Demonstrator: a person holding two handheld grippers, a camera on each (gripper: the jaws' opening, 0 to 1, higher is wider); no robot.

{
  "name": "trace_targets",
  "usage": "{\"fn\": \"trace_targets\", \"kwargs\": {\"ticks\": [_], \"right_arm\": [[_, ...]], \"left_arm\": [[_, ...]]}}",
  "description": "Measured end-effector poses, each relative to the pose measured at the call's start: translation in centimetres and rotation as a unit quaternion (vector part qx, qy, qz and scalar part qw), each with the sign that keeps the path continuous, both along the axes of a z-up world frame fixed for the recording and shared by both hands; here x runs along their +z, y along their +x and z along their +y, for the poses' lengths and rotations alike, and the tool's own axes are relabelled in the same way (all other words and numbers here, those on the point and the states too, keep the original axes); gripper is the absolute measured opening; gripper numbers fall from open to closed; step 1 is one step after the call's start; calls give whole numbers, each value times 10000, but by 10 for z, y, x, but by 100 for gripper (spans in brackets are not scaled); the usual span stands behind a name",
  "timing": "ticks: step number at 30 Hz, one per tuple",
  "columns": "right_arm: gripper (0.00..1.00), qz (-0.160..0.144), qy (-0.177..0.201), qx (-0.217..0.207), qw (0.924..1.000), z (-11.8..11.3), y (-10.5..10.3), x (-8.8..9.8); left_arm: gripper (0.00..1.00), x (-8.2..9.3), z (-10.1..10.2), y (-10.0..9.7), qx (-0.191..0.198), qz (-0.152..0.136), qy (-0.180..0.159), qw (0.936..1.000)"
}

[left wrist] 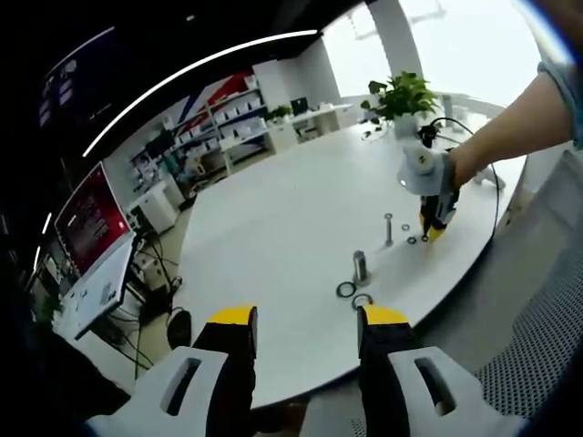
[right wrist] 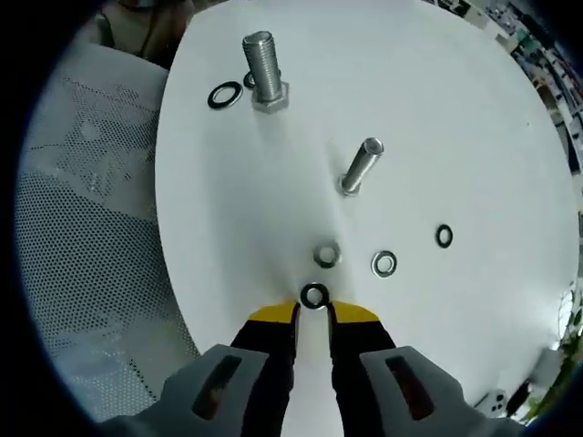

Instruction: Place the washer onto the threaded stud by aligning its center hole with the stud, sliding it down to the base, and recovering from edge contact or off-axis alignment until the washer reaches the visible bottom stop.

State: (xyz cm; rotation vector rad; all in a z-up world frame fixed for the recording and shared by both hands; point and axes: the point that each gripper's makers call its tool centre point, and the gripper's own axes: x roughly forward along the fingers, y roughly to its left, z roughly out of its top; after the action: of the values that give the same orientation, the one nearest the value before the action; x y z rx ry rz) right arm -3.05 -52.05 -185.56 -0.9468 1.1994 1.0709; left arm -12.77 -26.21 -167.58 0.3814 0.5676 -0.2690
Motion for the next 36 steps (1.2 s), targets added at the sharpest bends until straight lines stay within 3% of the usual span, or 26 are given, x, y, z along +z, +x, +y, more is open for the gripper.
{"fn": "trace_targets", "kwargs": {"ticks": [3, 6, 8, 16, 29, 32, 33, 35, 36], "right_arm": [[17, -78, 171, -107, 9998, 2, -1, 1], [17, -50, 636, -700, 9955, 6, 4, 1], [17, -44, 785, -871, 9931, 7, 6, 1], [16, -235, 652, -360, 9969, 8, 5, 0], [14, -391, 535, -110, 9977, 8, 4, 0], [14, -706, 458, 493, 9952, 11, 5, 1], [14, -922, 387, 852, 9913, 12, 5, 2], [14, -1146, 235, 1185, 9860, 12, 3, 2], [14, -1347, 125, 1478, 9797, 14, 4, 2]], "left_arm": [[42, 0, 0, 0, -11, 9, 4, 10000], [42, 0, -1, 0, -25, 17, 9, 10000], [42, -1, -1, 0, -29, 21, 11, 10000], [42, -1, -1, 0, -24, 35, 20, 10000], [42, -1, 0, 0, 2, 20, 39, 10000], [42, -1, 0, 0, 0, 21, 45, 10000], [42, -1, 0, 0, -1, 23, 47, 10000], [42, -1, 0, 0, -1, 21, 46, 10000], [42, -1, 0, 0, -1, 20, 46, 10000]]}}
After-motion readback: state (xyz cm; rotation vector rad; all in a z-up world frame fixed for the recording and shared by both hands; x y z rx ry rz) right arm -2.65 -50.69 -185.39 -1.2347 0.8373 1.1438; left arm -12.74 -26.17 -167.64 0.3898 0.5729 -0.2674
